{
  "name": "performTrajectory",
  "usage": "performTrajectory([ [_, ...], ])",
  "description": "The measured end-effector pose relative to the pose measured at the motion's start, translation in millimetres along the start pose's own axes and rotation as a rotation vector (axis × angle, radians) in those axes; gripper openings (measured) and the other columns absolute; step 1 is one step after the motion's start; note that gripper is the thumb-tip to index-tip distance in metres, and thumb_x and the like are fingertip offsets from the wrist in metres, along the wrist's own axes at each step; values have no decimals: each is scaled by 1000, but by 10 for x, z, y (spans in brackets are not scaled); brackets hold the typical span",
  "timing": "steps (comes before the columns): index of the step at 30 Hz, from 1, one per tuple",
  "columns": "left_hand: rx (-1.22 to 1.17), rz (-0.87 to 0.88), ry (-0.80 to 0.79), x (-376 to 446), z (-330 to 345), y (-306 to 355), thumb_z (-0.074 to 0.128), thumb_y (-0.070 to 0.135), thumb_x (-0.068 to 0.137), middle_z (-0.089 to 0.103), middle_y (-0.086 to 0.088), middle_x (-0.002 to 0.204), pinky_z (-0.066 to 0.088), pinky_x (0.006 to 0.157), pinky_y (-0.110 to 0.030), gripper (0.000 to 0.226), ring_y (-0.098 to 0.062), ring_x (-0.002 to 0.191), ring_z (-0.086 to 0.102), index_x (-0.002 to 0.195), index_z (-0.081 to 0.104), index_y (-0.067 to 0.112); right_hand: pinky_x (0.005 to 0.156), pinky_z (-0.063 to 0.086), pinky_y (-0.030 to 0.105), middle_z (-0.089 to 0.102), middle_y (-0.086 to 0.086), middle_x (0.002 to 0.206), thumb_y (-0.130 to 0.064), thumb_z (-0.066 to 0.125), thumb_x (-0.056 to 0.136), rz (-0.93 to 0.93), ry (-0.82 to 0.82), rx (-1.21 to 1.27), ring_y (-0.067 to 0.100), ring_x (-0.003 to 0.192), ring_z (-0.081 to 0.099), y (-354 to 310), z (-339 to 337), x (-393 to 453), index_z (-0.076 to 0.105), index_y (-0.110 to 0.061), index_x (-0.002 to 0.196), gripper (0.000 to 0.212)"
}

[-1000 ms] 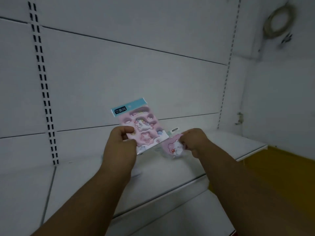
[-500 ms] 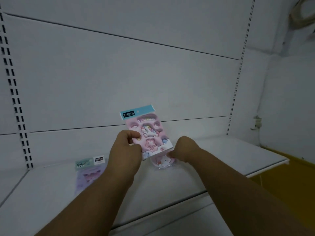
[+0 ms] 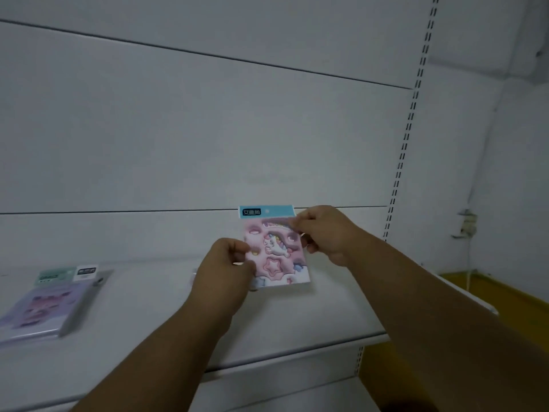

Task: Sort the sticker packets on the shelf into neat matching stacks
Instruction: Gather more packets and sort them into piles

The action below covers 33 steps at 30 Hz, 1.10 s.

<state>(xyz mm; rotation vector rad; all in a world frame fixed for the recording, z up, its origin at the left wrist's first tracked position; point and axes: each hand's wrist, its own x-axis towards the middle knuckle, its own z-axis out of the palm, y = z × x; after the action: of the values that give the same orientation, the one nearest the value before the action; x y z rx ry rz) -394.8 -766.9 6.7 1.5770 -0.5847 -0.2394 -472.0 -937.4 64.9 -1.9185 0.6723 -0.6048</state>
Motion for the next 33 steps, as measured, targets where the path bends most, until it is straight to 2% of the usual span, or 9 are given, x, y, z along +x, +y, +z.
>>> performTrajectory([
  [3,65,11,-40,-48,389,17,63,11,91,66,-1,101,56,55,-25,15,-15,87,70,94,60,25,45,44,23,68,16,74,-19,69,87,39,84,-112,16,48,53,128,-330,52,63,-3,84,16],
  [6,252,28,-115,-33,758,21,73,17,83,63,3,99,62,70,-34,19,-14,82,69,97,61,22,48,48,24,72,18,79,-20,70,86,106,86,-267,19,54,58,290,-598,164,65,0,86,20],
  [9,494,70,-160,51,1024,-17,76,21,79,65,-3,111,58,84,-30,30,-17,93,67,106,63,20,47,49,26,69,19,75,-10,69,85,178,72,-342,19,48,56,467,-701,291,65,8,93,20],
  [11,653,81,-163,111,1120,-39,72,24,82,65,-3,118,47,81,-18,33,-16,102,63,114,63,17,45,48,26,66,19,70,-6,68,83,201,52,-378,19,45,54,597,-691,392,64,10,92,18],
  [15,807,89,-142,242,1236,-58,62,26,90,65,-4,118,45,82,-20,34,-15,97,61,122,60,14,48,49,24,65,14,78,-15,71,82,187,34,-555,22,56,60,765,-583,559,62,4,96,26],
  [20,951,53,-138,299,1275,-119,69,39,81,66,0,111,49,82,-23,38,-13,86,54,112,60,19,67,44,26,64,10,98,-18,67,82,7,49,-906,24,87,62,778,-489,541,56,-8,91,18],
  [24,1014,92,-130,235,1136,-95,61,43,89,66,0,119,51,87,-26,40,-16,99,62,121,57,19,76,46,29,64,9,107,-25,65,85,-201,90,-807,23,92,60,507,-320,331,57,-10,106,27],
  [26,1032,143,-86,198,921,-56,60,46,89,65,0,116,51,84,-26,38,-15,96,61,118,57,20,81,49,31,60,7,111,-28,64,86,-351,98,-772,23,96,60,239,-191,138,56,-13,114,33],
  [33,1046,188,135,-69,-558,122,61,46,88,64,3,111,50,85,-26,37,-12,93,59,116,61,23,87,52,39,55,5,117,-36,57,88,-688,89,-752,23,103,56,-848,694,-709,52,-19,123,39],
])
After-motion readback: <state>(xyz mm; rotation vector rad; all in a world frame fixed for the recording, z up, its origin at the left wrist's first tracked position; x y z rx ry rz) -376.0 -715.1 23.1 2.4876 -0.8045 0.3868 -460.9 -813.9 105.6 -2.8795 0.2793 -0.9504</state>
